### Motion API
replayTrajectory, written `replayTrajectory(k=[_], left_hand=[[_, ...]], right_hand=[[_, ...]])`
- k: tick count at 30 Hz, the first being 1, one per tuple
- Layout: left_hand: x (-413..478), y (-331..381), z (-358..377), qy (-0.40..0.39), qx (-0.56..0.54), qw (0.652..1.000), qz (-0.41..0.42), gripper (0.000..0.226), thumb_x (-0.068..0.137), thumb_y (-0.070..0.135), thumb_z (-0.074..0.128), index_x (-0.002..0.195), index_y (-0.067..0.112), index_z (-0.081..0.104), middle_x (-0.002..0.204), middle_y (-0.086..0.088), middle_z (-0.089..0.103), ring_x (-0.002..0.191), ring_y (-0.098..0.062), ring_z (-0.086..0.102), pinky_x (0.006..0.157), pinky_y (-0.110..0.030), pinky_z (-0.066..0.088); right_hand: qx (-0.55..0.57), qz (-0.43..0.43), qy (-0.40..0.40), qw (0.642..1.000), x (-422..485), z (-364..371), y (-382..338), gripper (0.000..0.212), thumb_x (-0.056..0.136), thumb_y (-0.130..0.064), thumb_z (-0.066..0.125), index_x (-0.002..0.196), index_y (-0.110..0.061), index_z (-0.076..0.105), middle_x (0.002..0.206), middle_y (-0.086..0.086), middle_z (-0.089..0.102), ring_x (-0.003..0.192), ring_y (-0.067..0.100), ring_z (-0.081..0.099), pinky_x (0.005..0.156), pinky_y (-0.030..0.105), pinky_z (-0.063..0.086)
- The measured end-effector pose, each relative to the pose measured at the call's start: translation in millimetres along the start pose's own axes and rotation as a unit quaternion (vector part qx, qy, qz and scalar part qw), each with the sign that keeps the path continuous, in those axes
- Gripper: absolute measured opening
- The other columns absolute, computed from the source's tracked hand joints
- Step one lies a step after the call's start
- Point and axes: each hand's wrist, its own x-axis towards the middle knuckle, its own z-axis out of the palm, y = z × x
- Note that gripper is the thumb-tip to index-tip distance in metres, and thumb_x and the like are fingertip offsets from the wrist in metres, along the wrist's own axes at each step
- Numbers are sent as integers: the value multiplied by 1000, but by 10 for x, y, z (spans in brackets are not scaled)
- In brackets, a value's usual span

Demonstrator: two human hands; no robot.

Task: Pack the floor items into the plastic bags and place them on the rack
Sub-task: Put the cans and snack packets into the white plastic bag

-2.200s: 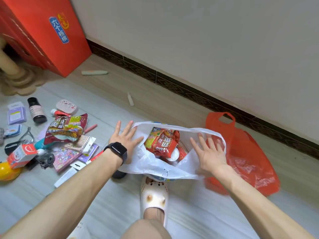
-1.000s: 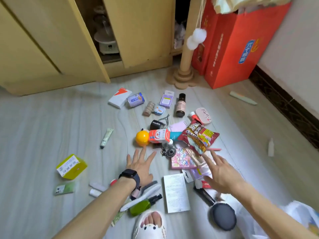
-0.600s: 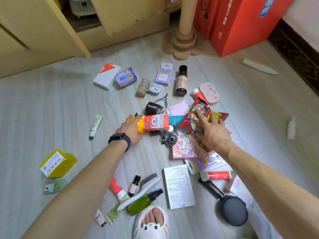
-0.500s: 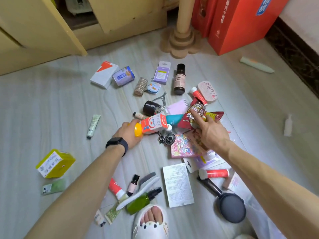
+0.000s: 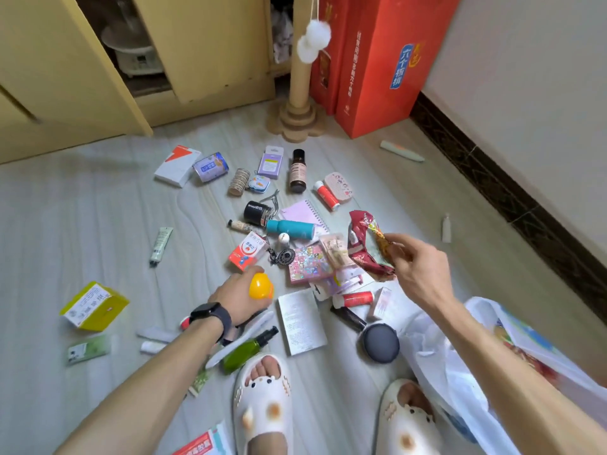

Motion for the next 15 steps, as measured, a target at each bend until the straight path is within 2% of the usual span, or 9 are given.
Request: replayTrajectory(k=[3,5,6,8,10,12,15], left_hand=[[-183,524,-304,2,6,995,102,70,74,52,75,135,38,43,128,-1,58,115,-24,56,87,-31,44],[-289,924,-564,13,36,986,159,71,73,56,75,134,39,43,124,-4,59,113,-25,56,88,-32,45],[-345,1159,-658,19,49,981,188,72,71,58,74,134,40,42,122,-5,60,112,-26,57,88,-34,46],[-472,1602,-788,33,64,967,245,72,70,59,74,132,40,42,119,-3,62,109,-25,58,84,-33,46],[-616,2077,-794,44,72,949,305,71,70,59,75,131,40,43,118,-1,62,106,-24,59,76,-29,41],[-768,2512,-718,40,99,930,353,70,70,60,74,130,41,42,117,1,62,104,-23,59,76,-29,43],[-954,3005,-513,10,152,906,396,68,69,65,68,127,45,39,111,1,61,101,-25,60,82,-38,50]], right_hand=[[197,40,48,978,-635,-679,-62,29,92,-11,64,102,-35,76,95,-13,76,91,9,72,80,28,58],[283,55,82,954,-1021,-1139,-58,30,93,-9,65,99,-37,76,98,-11,76,93,8,72,78,24,58],[303,71,97,946,-1189,-1365,23,27,93,-9,66,101,-32,76,100,-6,77,95,13,72,81,28,58],[314,102,117,937,-1451,-1721,226,22,93,-7,65,104,-23,75,103,1,76,100,22,71,89,41,56],[309,129,148,931,-1684,-2014,481,21,94,-5,63,106,-19,73,103,3,76,101,26,70,92,47,54],[289,152,169,930,-1893,-2171,708,21,94,-2,61,105,-17,72,103,5,75,100,24,70,93,47,55],[288,171,198,921,-2129,-2200,980,25,94,-1,60,100,-22,73,101,1,76,95,15,71,86,39,57]])
